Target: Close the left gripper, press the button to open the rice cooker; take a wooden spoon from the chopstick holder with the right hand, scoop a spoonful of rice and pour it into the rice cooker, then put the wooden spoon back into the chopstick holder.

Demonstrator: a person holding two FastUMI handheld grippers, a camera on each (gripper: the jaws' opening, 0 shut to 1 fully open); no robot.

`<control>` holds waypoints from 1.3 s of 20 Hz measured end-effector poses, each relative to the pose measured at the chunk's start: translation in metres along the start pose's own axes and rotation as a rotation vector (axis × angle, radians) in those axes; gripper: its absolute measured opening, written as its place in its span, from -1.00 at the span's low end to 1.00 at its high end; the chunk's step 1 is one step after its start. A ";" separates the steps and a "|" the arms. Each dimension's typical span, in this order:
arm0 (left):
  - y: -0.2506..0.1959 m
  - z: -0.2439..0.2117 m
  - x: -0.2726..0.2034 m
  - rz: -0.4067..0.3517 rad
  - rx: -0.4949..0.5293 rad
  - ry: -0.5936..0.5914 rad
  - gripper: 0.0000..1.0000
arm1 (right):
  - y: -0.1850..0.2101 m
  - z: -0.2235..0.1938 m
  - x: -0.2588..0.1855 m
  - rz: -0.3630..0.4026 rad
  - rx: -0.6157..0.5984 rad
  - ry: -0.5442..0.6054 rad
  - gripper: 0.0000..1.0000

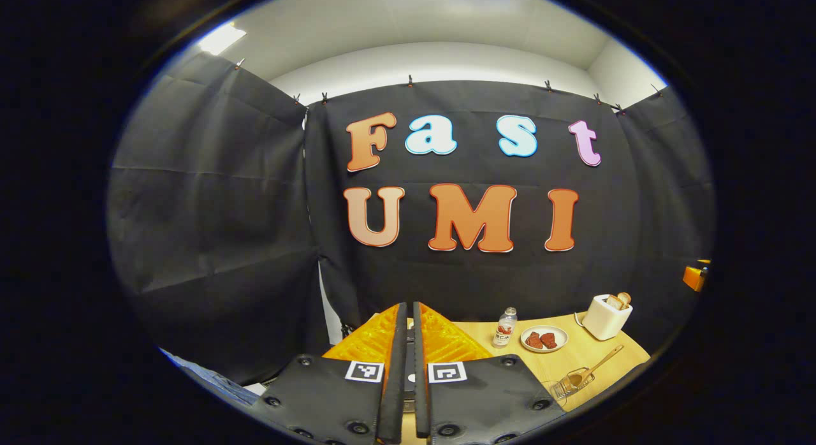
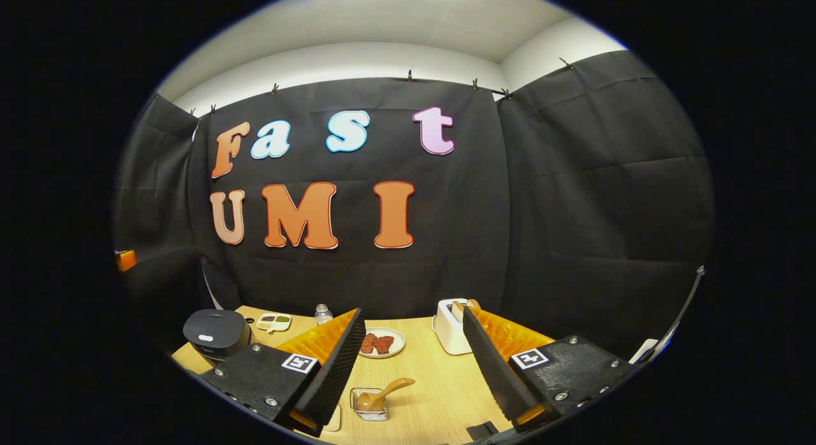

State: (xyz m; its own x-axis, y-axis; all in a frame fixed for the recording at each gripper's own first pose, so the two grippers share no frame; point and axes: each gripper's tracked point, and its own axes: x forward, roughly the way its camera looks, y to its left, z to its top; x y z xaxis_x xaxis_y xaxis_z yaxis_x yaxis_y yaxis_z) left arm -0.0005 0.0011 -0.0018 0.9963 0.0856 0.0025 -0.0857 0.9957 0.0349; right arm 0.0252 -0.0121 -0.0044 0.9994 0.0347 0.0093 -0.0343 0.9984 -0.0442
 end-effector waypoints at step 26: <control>-0.032 -0.202 0.126 -0.159 -0.085 0.459 -0.98 | -0.010 -0.031 -0.001 -0.050 -0.003 0.074 0.90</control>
State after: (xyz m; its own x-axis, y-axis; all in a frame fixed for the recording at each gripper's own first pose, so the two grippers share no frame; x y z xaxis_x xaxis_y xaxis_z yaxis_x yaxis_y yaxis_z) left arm 0.1278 -0.0124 -0.2043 0.8956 -0.0801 -0.4376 0.0486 0.9954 -0.0826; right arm 0.0252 -0.0240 -0.0347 0.9979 -0.0187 -0.0621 0.0157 0.9987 -0.0486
